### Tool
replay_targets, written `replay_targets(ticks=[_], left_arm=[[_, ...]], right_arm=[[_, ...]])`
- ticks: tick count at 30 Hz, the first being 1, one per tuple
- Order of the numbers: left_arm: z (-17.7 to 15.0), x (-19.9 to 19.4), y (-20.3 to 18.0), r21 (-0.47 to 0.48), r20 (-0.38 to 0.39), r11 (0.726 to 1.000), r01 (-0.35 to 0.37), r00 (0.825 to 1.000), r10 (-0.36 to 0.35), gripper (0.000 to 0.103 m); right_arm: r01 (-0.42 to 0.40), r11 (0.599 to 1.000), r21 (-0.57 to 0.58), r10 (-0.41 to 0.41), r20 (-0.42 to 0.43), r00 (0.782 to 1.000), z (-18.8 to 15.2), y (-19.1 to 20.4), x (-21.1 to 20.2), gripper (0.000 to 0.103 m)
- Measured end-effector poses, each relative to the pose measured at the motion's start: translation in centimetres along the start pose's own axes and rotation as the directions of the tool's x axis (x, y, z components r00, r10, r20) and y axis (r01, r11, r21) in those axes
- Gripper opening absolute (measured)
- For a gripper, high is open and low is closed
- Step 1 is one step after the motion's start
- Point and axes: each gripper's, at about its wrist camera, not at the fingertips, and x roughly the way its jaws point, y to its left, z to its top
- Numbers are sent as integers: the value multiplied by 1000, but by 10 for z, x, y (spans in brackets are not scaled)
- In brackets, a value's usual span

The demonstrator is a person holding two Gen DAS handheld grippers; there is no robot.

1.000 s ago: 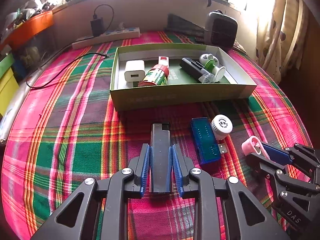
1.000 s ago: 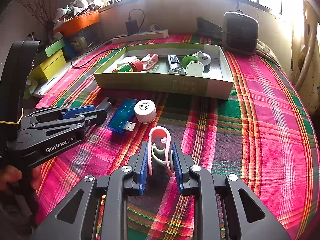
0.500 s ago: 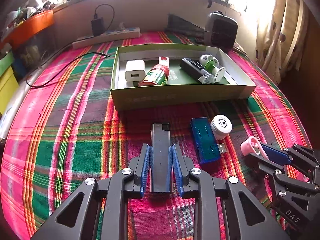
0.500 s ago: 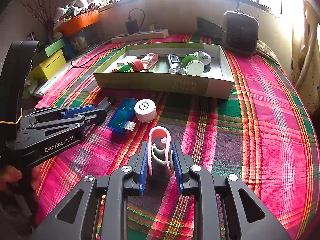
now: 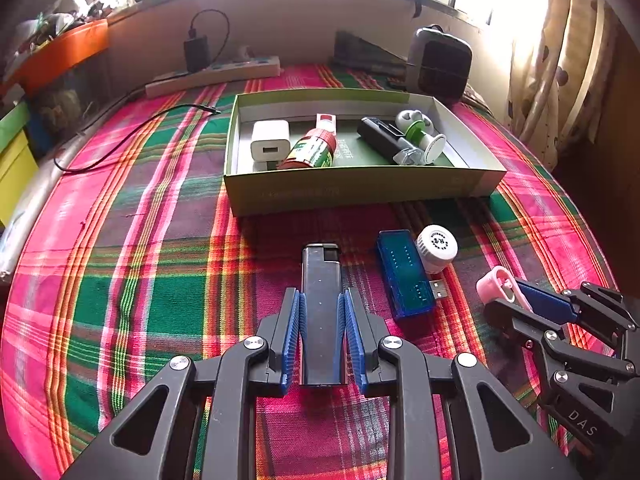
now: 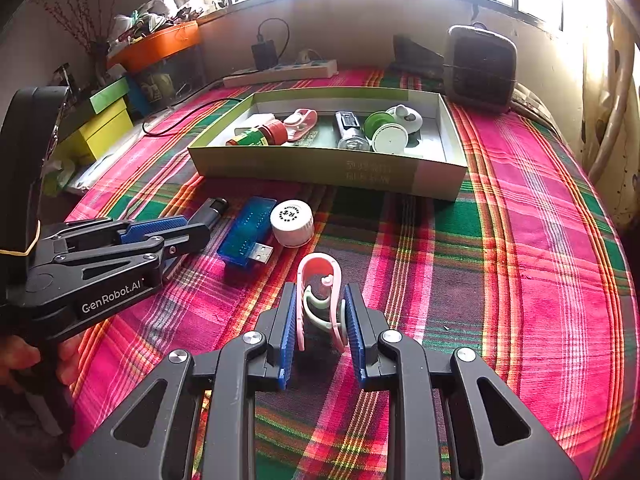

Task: Organize rigid objects
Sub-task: 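Carry the grey lighter and white hook over the tray with both tools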

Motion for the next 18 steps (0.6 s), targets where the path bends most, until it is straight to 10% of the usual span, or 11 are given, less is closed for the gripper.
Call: replay_targets(ticks=[18], left_arm=[[-3, -16, 2, -5, 28, 1000, 8, 1000, -8, 22]], right_arm=[[3, 1000, 0, -3, 14, 1000, 2, 2, -6, 24]])
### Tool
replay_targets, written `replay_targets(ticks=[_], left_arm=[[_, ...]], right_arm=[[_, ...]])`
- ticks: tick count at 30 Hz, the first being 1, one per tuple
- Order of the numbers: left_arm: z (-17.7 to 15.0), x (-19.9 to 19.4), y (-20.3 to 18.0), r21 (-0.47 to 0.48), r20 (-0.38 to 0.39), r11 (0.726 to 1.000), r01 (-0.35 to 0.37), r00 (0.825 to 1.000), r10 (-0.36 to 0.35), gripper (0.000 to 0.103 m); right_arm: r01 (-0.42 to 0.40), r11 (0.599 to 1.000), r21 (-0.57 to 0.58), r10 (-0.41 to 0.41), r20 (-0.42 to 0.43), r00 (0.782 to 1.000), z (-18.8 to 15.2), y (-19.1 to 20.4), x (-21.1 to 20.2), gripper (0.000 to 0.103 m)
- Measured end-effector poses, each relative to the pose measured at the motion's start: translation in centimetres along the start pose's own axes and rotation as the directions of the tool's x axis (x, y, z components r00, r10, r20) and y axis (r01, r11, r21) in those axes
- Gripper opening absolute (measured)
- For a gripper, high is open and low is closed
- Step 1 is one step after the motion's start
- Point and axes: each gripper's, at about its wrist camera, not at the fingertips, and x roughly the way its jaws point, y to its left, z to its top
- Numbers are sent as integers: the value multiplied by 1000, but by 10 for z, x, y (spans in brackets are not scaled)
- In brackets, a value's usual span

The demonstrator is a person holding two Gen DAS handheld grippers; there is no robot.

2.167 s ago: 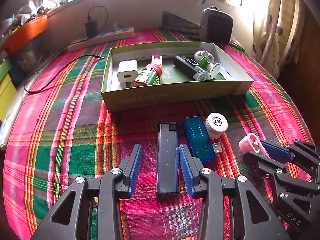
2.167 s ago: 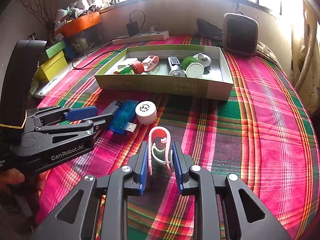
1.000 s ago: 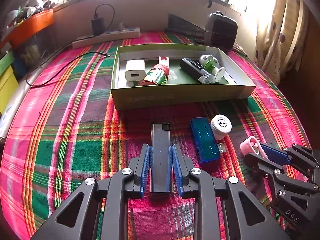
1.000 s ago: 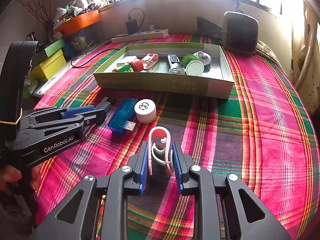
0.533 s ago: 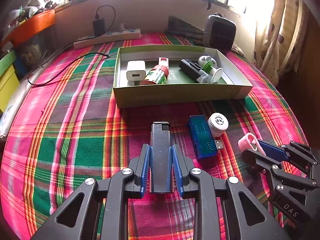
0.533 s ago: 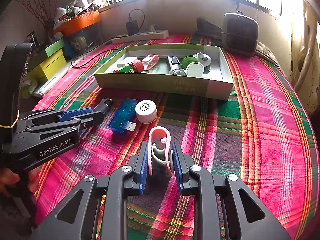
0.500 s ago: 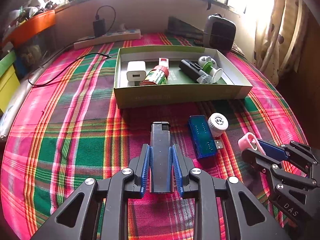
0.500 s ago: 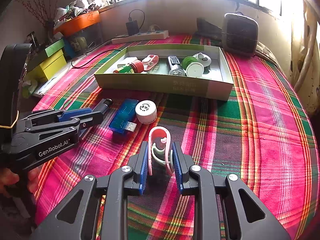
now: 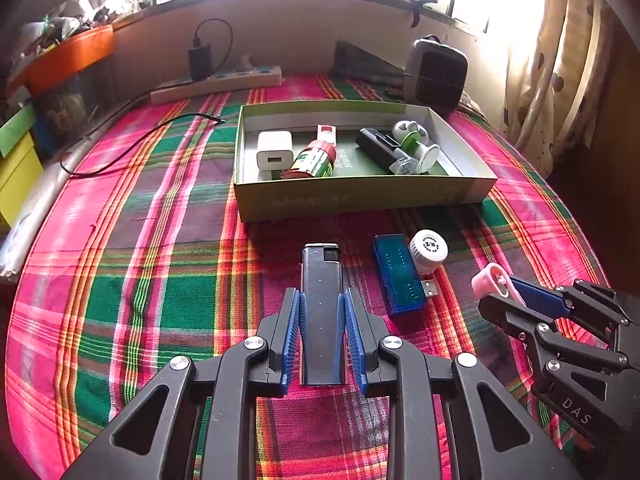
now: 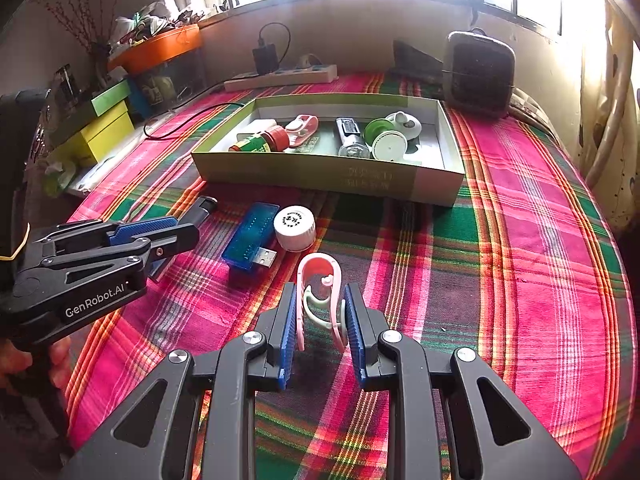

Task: Organize rigid objects
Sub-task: 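Carry the grey lighter and white hook over the tray with both tools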

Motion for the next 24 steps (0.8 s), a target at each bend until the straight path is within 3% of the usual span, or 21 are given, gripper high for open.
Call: replay_targets(ticks=[24], left_arm=[[20, -18, -2, 2, 43, 999, 37, 998, -37, 22]], right_arm=[[2, 1000, -19, 0, 57, 998, 25, -1, -15, 24]])
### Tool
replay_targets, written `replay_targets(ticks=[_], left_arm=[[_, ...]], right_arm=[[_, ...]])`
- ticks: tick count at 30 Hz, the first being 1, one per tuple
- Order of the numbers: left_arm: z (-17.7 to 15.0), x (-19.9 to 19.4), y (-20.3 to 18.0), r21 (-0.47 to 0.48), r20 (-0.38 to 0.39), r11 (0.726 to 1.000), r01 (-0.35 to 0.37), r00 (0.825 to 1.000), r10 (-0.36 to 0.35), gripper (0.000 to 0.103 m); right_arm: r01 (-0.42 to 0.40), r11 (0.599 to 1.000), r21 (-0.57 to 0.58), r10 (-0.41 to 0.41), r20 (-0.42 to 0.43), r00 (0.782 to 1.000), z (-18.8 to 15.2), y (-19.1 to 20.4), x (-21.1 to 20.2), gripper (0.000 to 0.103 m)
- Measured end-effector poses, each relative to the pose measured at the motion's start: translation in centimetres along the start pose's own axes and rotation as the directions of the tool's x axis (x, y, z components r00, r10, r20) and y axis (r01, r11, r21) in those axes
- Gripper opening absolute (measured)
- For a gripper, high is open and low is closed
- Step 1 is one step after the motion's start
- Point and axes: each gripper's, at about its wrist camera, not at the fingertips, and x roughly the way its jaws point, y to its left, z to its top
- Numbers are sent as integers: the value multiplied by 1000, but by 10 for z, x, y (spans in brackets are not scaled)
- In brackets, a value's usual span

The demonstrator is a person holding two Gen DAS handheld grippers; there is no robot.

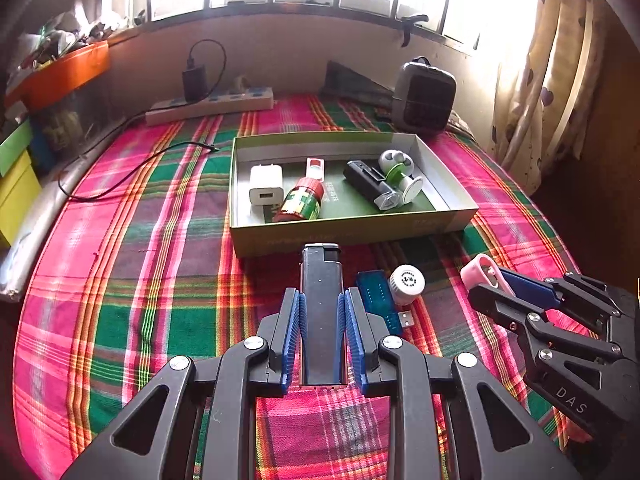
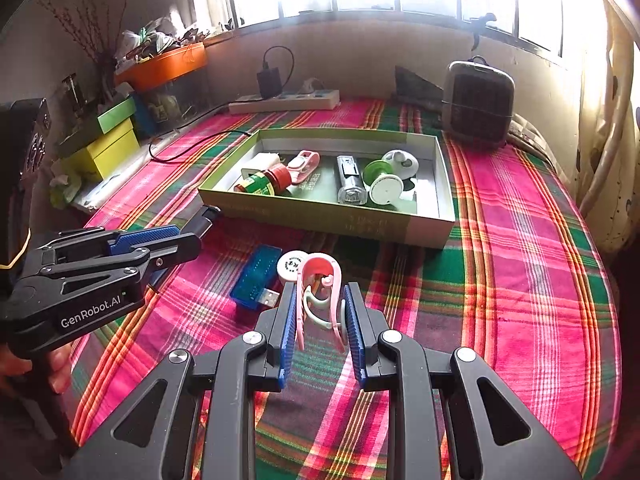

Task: Organize rigid objects
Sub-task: 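Carry the grey lighter and white hook over the tray with both tools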

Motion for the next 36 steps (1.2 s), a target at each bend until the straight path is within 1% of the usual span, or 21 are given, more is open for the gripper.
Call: replay_targets(ticks=[28, 36], left_arm=[[40, 14, -6, 12, 31, 1000, 16, 999, -16, 22], [51, 23, -12, 18, 33, 999, 28, 999, -28, 22]], right_arm=[[34, 999, 20, -35, 40, 999, 48, -31, 12, 24], [46, 998, 31, -47, 36, 998, 59, -43, 22, 24]])
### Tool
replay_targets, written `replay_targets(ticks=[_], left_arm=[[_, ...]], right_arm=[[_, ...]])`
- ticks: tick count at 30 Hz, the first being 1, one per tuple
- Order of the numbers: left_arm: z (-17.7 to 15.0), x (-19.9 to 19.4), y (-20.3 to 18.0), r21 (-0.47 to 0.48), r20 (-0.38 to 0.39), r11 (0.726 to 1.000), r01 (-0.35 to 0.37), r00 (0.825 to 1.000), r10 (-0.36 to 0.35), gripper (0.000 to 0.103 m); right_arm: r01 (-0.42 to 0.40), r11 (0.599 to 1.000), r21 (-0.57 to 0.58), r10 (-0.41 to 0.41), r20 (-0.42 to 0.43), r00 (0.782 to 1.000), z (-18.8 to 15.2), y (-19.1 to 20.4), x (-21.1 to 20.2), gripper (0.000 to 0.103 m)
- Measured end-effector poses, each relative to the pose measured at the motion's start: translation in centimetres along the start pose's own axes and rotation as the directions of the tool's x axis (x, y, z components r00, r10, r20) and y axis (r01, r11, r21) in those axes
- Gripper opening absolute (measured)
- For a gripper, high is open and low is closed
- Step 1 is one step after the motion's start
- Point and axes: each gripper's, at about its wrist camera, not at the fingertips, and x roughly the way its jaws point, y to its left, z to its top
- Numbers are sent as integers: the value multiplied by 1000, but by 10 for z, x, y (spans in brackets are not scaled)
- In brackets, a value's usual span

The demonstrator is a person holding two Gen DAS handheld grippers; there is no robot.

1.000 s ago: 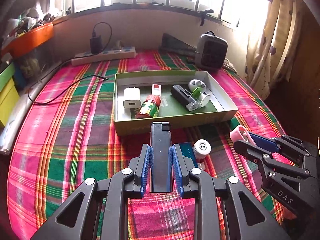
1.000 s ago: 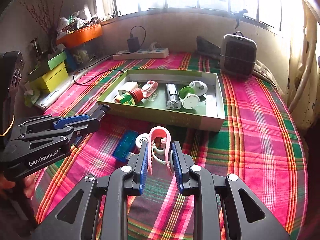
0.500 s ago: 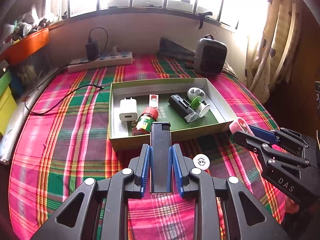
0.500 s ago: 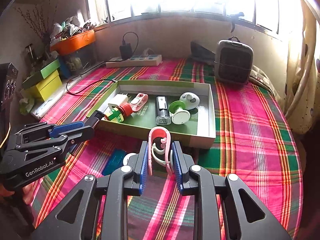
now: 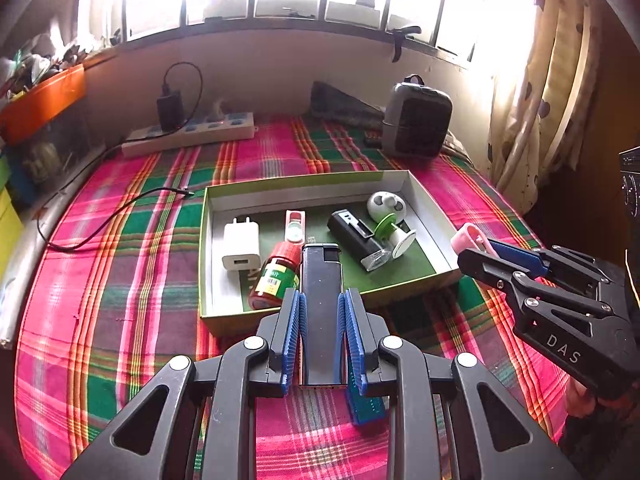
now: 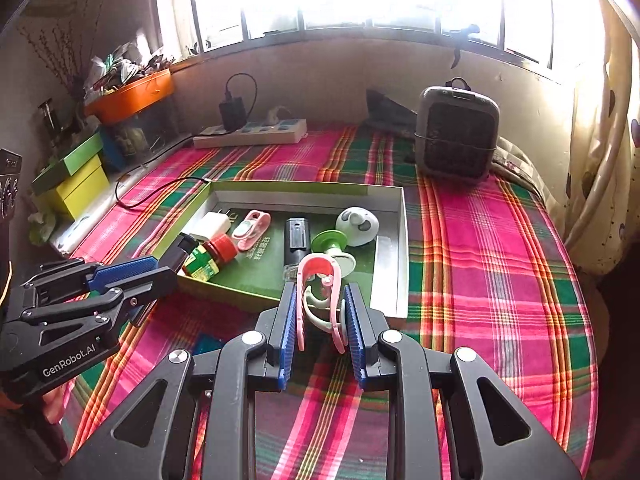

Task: Organize rigid objects
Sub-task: 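Carry the grey lighter and white hook over the tray with both tools, then lower the lighter and hook into the tray with both tools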

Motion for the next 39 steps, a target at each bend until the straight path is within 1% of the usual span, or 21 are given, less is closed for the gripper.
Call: replay_targets(ticks=[15, 28, 39], left_arm=[[14, 17, -7, -1, -3, 1000, 11, 1000, -11, 22], [22, 42, -7, -13, -30, 1000, 7, 1000, -7, 22], [24, 60, -7, -14, -57, 1000, 8, 998, -8, 22]], right_arm=[[5, 1000, 9, -5, 2, 1000, 19, -19, 13, 24], [20, 1000, 22, -19, -41, 999, 25, -34, 39, 24], [29, 1000, 12, -28, -78, 997, 27, -37, 61, 24]])
